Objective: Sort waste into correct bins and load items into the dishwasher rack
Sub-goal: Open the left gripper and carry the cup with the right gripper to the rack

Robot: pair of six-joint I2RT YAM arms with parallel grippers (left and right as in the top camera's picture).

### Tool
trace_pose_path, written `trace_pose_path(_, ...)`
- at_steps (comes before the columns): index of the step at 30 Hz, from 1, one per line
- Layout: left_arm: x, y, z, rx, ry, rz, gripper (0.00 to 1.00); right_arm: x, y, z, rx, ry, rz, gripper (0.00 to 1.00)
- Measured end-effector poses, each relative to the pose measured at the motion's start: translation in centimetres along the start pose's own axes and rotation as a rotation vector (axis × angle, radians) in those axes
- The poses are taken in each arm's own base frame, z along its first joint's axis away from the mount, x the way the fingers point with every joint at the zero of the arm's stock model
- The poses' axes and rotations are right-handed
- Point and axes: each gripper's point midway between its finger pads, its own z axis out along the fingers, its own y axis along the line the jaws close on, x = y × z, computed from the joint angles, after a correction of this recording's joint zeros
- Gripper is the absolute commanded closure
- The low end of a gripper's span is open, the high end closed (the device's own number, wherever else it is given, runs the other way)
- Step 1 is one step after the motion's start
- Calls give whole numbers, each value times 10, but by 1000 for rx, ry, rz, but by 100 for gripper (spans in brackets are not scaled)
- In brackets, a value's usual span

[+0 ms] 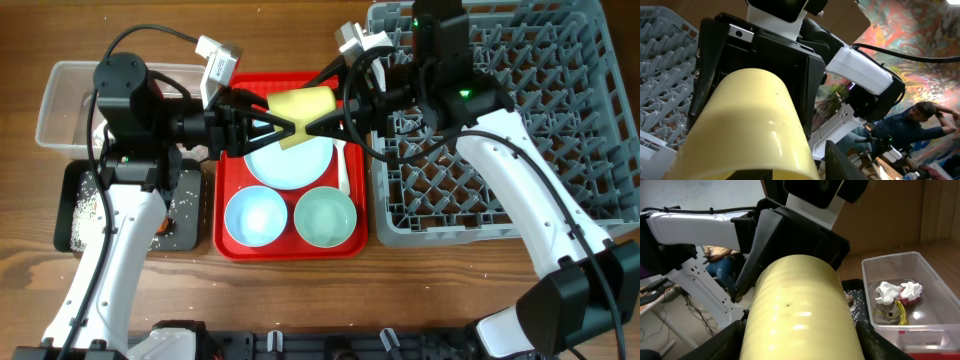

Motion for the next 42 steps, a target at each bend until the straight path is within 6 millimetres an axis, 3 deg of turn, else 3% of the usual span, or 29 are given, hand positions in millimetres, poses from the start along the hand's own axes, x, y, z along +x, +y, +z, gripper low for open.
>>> trace_pose_path(9, 0, 0, 0, 0, 0, 2, 61, -1, -4, -7, 19, -5, 17, 90)
trace_pose_path(18, 0, 0, 0, 0, 0, 1, 61, 1, -39, -52, 203, -27, 91, 90)
trace_pose_path(23, 0, 0, 0, 0, 0, 2, 61, 12, -71, -89, 410, -22, 186, 90)
trace_pose_path(26, 0, 0, 0, 0, 0, 2, 63, 26, -101, -119, 625, -16, 306, 91)
trace_pose_path(30, 0, 0, 0, 0, 0, 2, 66, 64, -125, -178, 1001, 59, 567, 91)
trace_pose_path(32, 0, 0, 0, 0, 0, 1, 66, 58, -125, -214, 1209, 100, 611, 91)
trace_pose_path(37, 0, 0, 0, 0, 0, 0, 76, 10, -97, -257, 1457, 109, 597, 94)
trace_pose_path(39, 1, 0, 0, 0, 0, -8, 77, 15, -84, -270, 1547, 137, 643, 95)
trace_pose_path(42, 2, 2, 0, 0, 0, -38, 77, 37, -74, -278, 1603, 197, 740, 95)
